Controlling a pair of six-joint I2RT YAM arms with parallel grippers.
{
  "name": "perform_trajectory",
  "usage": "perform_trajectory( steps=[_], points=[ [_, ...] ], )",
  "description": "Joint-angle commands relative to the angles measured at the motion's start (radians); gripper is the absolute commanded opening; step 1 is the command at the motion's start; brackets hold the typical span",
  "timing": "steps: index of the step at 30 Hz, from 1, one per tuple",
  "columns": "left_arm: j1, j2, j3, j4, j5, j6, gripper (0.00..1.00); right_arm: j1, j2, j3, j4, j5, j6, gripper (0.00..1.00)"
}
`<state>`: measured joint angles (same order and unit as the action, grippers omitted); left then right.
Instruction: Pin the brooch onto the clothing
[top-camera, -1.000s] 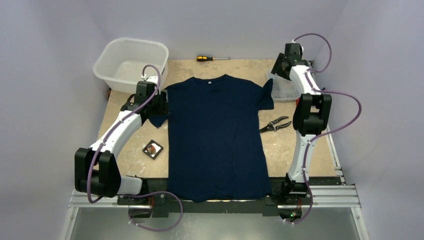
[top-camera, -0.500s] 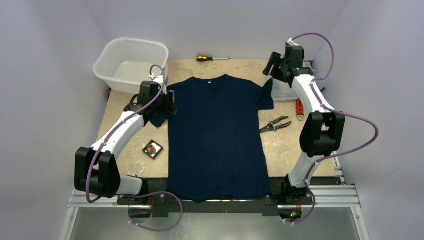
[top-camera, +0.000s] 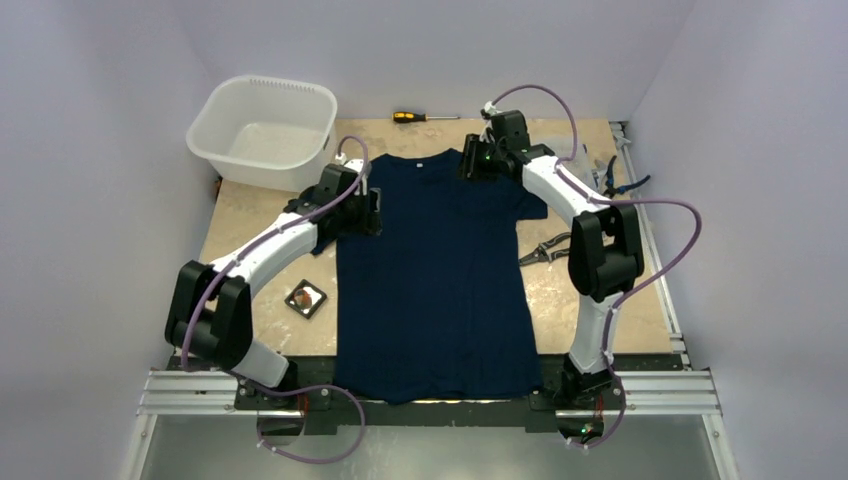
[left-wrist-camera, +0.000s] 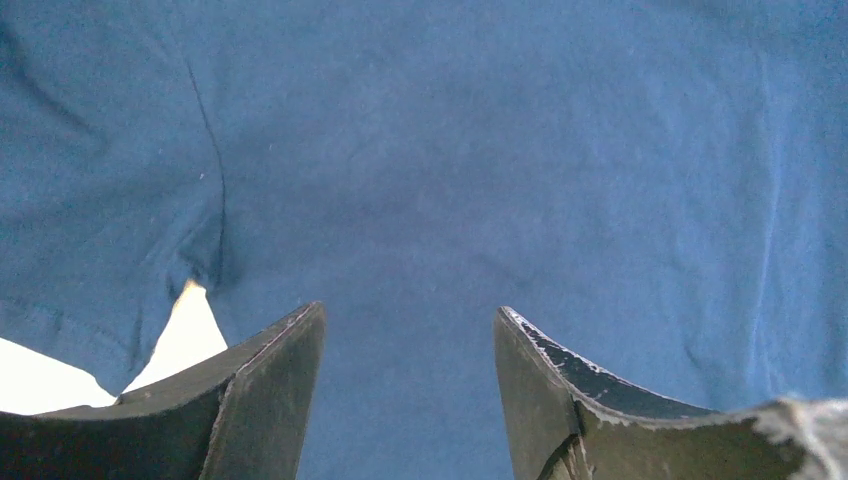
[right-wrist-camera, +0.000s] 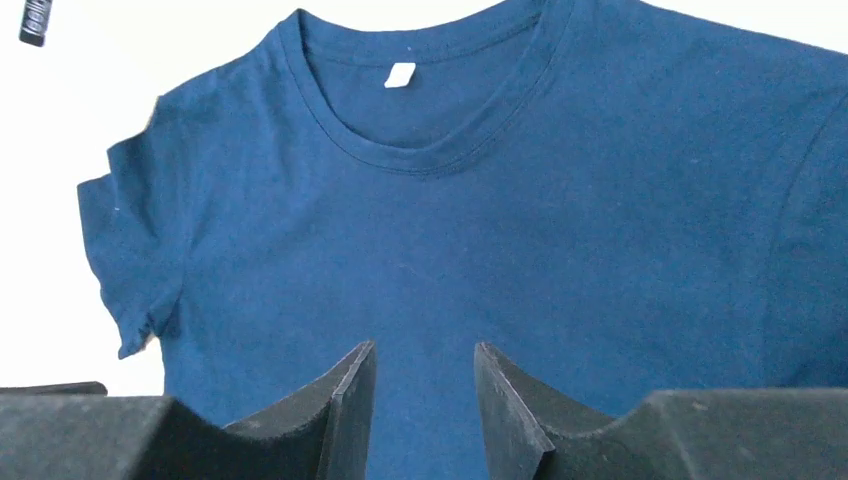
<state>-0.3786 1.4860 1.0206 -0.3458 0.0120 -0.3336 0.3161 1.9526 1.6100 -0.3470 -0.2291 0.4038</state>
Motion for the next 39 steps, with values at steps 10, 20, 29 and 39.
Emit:
perform_trajectory(
  steps=[10,20,29,39],
  points=[
    [-0.032,0.328,0.327,0.017,-0.140,-0.085,0.60,0.011,0.145,0.139,-0.074,0.115,-0.006,0.40],
    [-0.031,0.614,0.574,-0.015,-0.173,-0.079,0.60,-0.031,0.347,0.319,-0.116,0.190,0.024,0.37],
    [-0.031,0.772,0.689,-0.013,-0.142,-0.090,0.60,-0.111,0.487,0.386,-0.103,0.129,0.058,0.35],
    [-0.031,0.878,0.800,-0.006,-0.105,-0.095,0.60,-0.175,0.537,0.434,-0.087,0.091,0.073,0.33]
  ],
)
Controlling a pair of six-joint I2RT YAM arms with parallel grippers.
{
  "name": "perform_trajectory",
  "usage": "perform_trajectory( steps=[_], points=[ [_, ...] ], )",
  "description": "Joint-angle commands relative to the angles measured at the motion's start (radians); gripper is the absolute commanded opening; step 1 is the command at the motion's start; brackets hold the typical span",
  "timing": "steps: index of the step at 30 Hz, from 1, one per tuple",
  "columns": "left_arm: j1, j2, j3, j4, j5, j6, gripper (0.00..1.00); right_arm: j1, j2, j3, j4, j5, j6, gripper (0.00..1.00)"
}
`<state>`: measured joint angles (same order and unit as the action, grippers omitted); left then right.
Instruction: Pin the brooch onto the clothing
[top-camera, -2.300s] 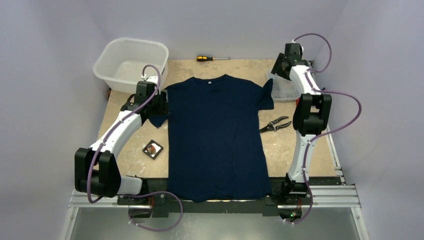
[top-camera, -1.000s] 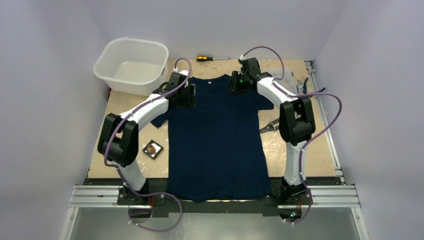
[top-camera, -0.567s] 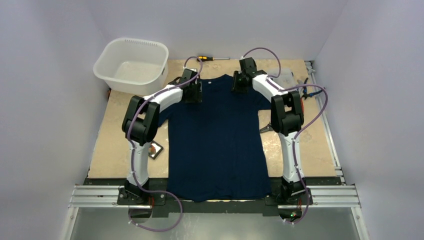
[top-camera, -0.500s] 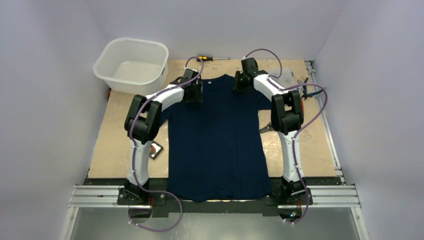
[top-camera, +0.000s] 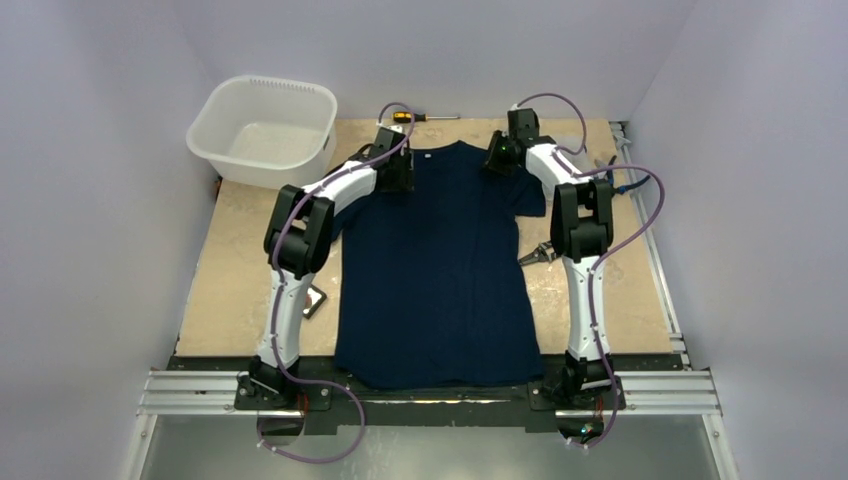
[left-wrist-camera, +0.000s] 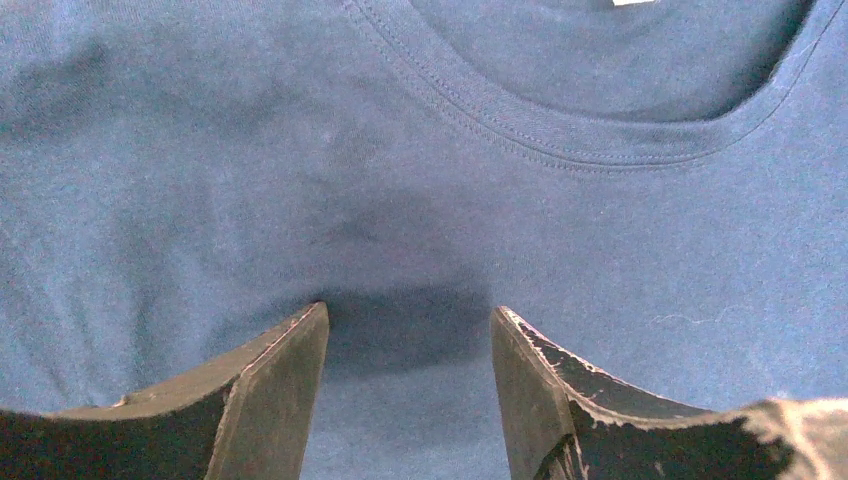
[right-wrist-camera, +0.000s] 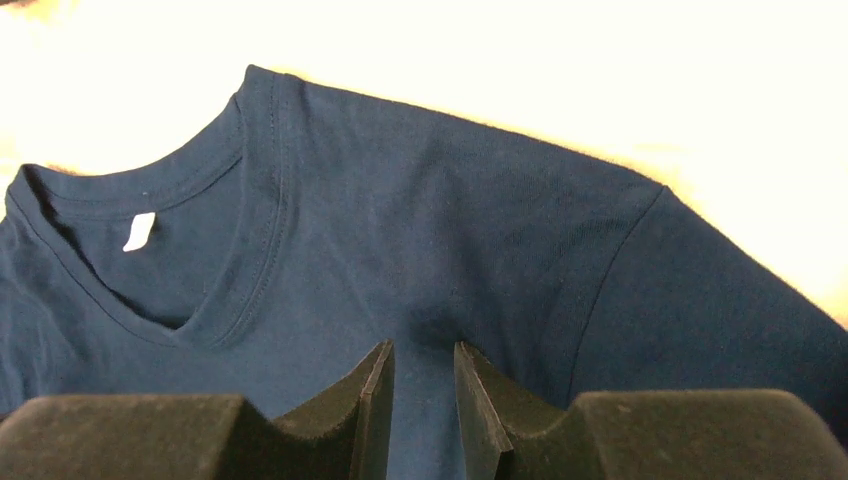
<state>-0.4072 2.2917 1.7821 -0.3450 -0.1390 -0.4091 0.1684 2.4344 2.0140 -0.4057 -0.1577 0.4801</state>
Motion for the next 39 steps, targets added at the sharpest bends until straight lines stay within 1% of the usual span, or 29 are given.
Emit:
perform_trajectory(
  steps=[1,5,10,13,16,18,22,25,34,36,39],
  points=[
    [-0.003,0.079,0.051,-0.007,0.051,-0.020,0.60,-0.028,0.060,0.042,-0.031,0.017,-0.004,0.33],
    [-0.002,0.083,0.080,-0.015,0.069,-0.026,0.60,-0.029,0.063,0.090,-0.053,0.007,-0.011,0.33],
    [-0.004,0.006,0.070,-0.017,0.070,-0.022,0.60,-0.025,-0.004,0.102,-0.052,-0.004,-0.027,0.36],
    [-0.004,-0.056,0.060,-0.031,0.065,-0.013,0.61,-0.019,-0.064,0.094,-0.059,-0.011,-0.034,0.42],
    [-0.004,-0.133,0.022,-0.041,0.058,-0.007,0.61,-0.013,-0.151,0.043,-0.061,-0.003,-0.038,0.49],
    [-0.005,-0.201,-0.030,-0.041,0.054,-0.007,0.61,-0.009,-0.225,-0.020,-0.051,0.015,-0.040,0.52],
    [-0.005,-0.343,-0.163,-0.053,0.042,-0.009,0.61,0.012,-0.410,-0.198,-0.019,0.043,-0.041,0.57],
    [-0.008,-0.454,-0.282,-0.064,0.045,-0.013,0.61,0.036,-0.536,-0.342,-0.002,0.061,-0.040,0.59],
    [-0.028,-0.747,-0.597,-0.142,0.091,-0.033,0.60,0.114,-0.877,-0.792,0.026,0.101,-0.004,0.58],
    [-0.039,-0.802,-0.678,-0.153,0.099,-0.050,0.60,0.129,-0.939,-0.880,0.020,0.117,0.014,0.57],
    [-0.065,-0.871,-0.762,-0.176,0.106,-0.087,0.60,0.141,-1.001,-0.972,-0.010,0.135,0.048,0.56]
  ],
)
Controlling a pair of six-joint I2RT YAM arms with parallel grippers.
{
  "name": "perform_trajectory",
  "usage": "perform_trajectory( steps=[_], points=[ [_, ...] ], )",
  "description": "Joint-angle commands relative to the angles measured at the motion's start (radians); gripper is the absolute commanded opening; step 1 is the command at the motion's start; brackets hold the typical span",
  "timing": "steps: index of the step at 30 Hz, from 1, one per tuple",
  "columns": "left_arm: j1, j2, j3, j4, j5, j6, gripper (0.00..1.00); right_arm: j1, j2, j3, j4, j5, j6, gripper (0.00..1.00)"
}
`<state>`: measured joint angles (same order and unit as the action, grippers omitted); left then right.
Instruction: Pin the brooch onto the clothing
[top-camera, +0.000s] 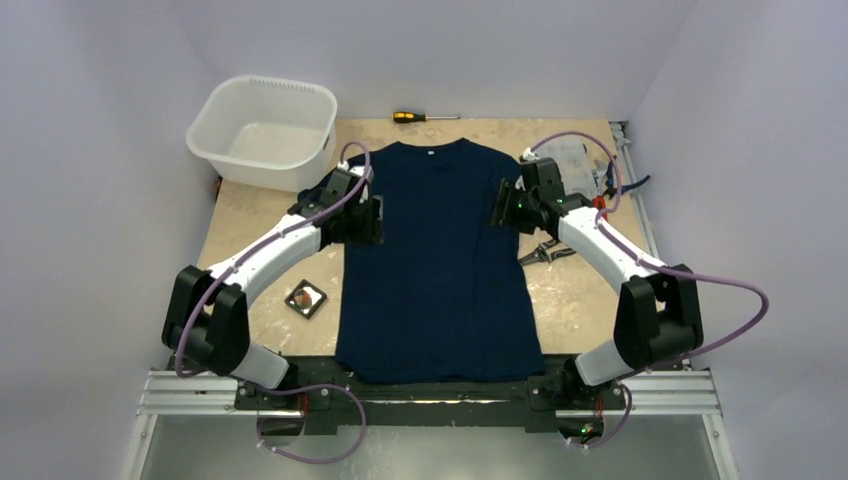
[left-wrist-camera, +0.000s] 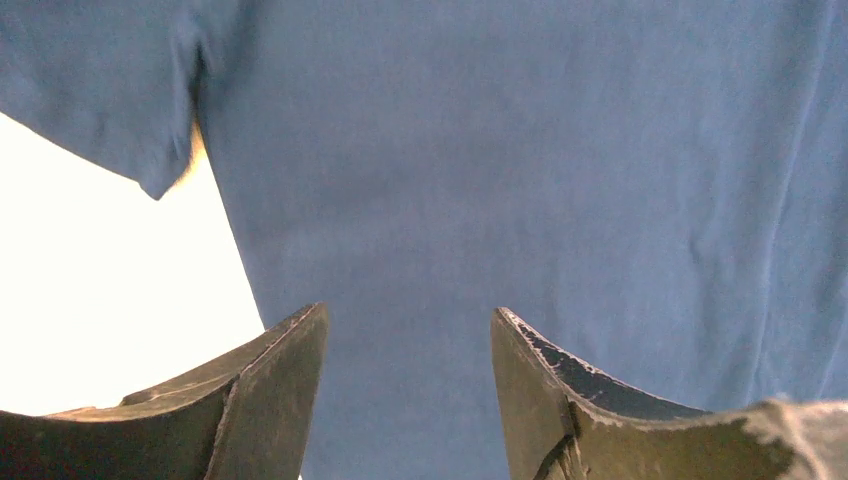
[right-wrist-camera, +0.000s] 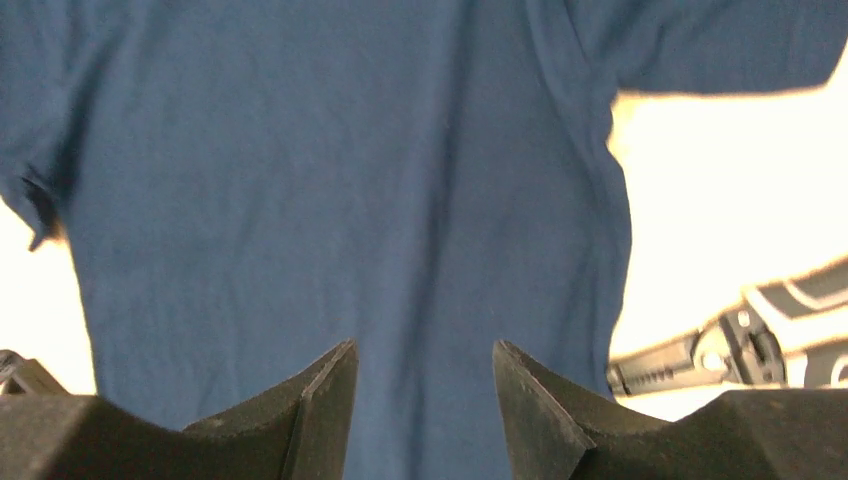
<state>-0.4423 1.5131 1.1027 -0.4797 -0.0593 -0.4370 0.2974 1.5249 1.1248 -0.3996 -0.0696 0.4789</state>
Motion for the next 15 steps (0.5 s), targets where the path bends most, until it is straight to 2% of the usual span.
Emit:
perform_trajectory(
  steps=[1,8,15],
  points=[
    [-0.044,-0.113,-0.107,-0.046,0.027,-0.071,0.59,0.016,-0.115,-0.112,-0.022,0.049,0.062,0.55],
    [-0.089,-0.220,-0.273,-0.038,0.029,-0.140,0.59,0.028,-0.218,-0.300,0.023,0.066,0.125,0.53],
    [-0.096,-0.201,-0.359,0.043,0.036,-0.166,0.58,0.028,-0.111,-0.356,0.124,0.045,0.111,0.50]
  ],
)
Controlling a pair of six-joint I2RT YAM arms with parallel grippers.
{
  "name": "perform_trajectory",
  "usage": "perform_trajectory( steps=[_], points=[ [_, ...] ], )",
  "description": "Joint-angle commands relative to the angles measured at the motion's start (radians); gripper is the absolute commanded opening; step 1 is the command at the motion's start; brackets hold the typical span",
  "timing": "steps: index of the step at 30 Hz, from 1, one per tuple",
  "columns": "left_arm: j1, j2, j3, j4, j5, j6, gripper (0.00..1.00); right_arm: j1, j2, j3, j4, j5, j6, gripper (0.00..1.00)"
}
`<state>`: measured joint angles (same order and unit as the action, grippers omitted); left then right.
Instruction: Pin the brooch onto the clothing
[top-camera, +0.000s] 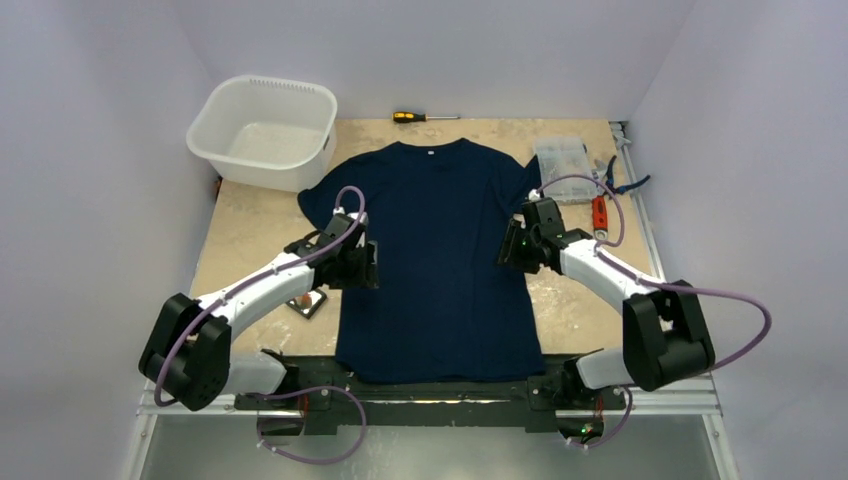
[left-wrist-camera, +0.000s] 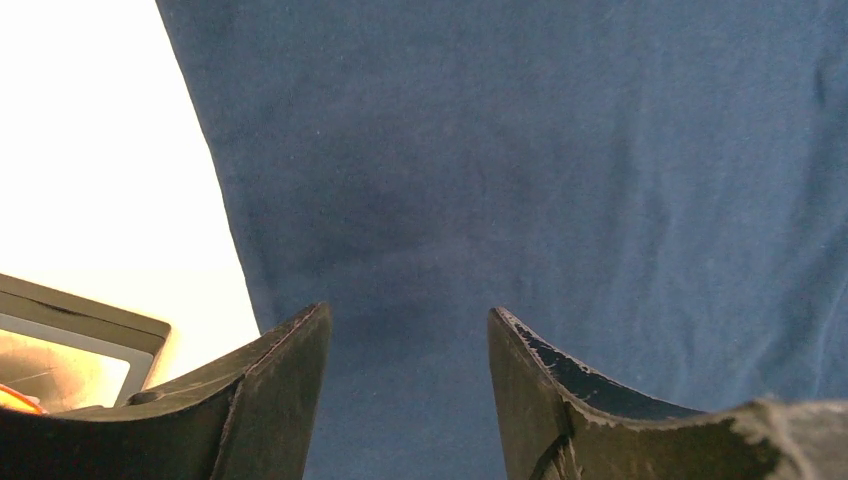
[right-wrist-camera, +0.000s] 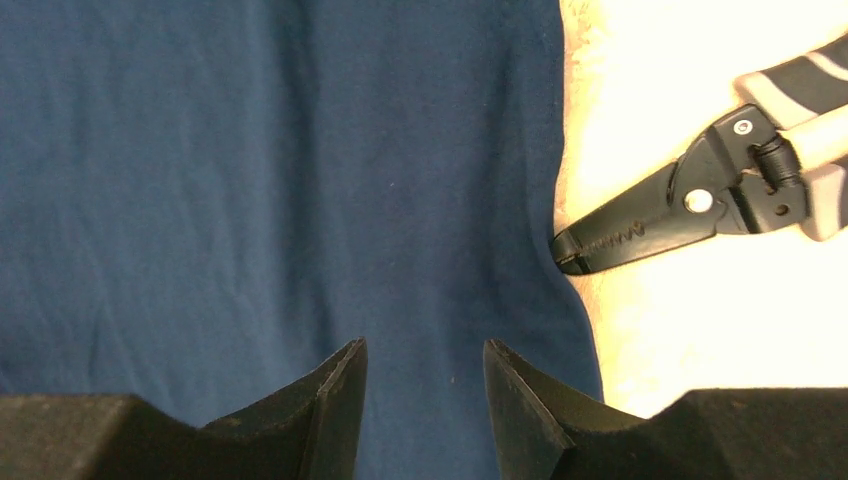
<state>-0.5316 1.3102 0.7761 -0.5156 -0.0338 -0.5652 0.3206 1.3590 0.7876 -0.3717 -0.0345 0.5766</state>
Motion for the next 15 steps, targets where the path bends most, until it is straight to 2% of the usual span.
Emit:
perform_trajectory(
  steps=[1,6,15],
  points=[
    [-0.007,0.005,-0.047,0.091,0.010,-0.039,0.58,0.004,0.075,-0.023,0.107,0.002,0.014,0.50],
    [-0.008,0.027,-0.080,0.121,-0.010,-0.046,0.57,0.003,0.141,-0.056,0.155,-0.010,0.044,0.49],
    [-0.008,0.034,-0.097,0.117,-0.057,-0.059,0.57,0.003,0.141,-0.075,0.044,0.185,0.140,0.46]
  ],
)
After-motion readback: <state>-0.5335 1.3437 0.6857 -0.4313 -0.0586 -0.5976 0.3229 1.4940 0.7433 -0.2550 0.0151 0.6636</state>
